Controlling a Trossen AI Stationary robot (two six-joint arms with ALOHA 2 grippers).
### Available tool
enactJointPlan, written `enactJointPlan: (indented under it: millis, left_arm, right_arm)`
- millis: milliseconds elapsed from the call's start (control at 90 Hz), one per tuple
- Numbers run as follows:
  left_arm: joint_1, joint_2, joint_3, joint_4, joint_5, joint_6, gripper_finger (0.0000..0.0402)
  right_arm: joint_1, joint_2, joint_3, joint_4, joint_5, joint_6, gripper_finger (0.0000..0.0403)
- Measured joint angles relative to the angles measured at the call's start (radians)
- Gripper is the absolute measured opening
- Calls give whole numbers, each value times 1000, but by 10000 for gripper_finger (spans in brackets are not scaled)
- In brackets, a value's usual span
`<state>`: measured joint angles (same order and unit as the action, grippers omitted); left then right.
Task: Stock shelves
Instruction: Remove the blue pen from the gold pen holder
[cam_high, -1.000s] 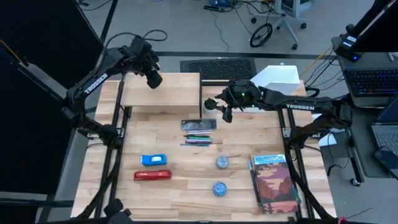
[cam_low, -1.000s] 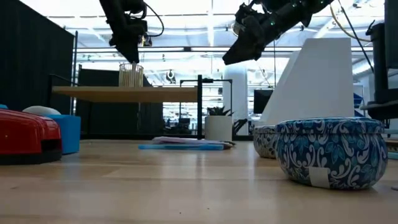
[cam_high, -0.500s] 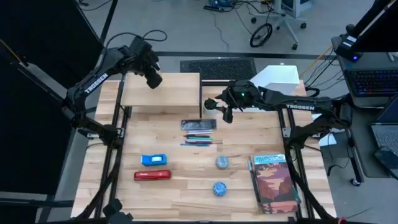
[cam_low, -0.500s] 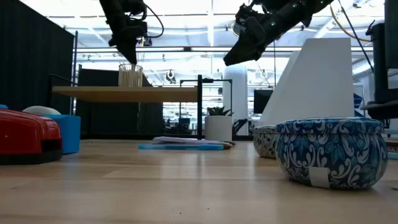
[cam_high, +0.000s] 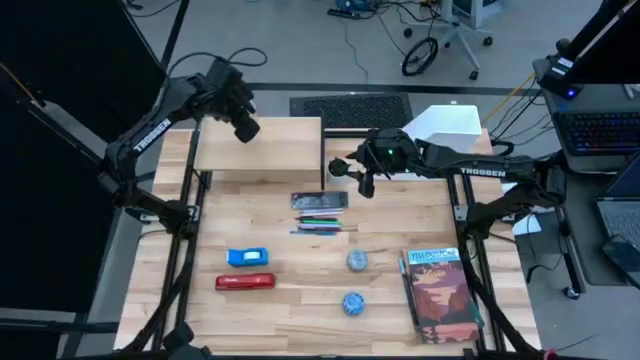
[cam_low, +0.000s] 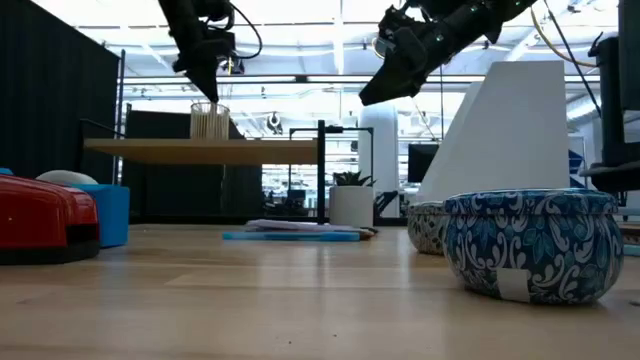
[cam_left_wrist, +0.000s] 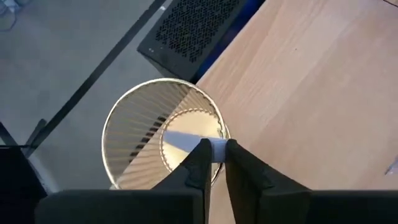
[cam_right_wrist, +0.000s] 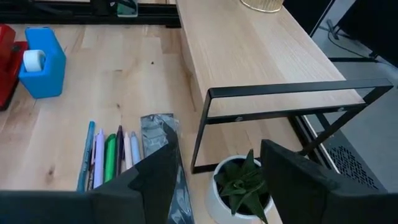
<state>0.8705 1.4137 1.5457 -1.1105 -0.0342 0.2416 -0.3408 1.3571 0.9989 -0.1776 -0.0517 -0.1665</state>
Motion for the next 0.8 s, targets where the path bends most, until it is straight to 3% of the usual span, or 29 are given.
enactJointPlan:
  millis: [589, 800]
  left_arm:
    - [0, -144, 0, 62, 11, 1, 18]
    - [0, -168, 58, 63, 12, 1, 3]
  right_arm:
    - [0, 0, 0, 51, 0, 16, 208]
    - [0, 0, 0, 71, 0, 16, 208]
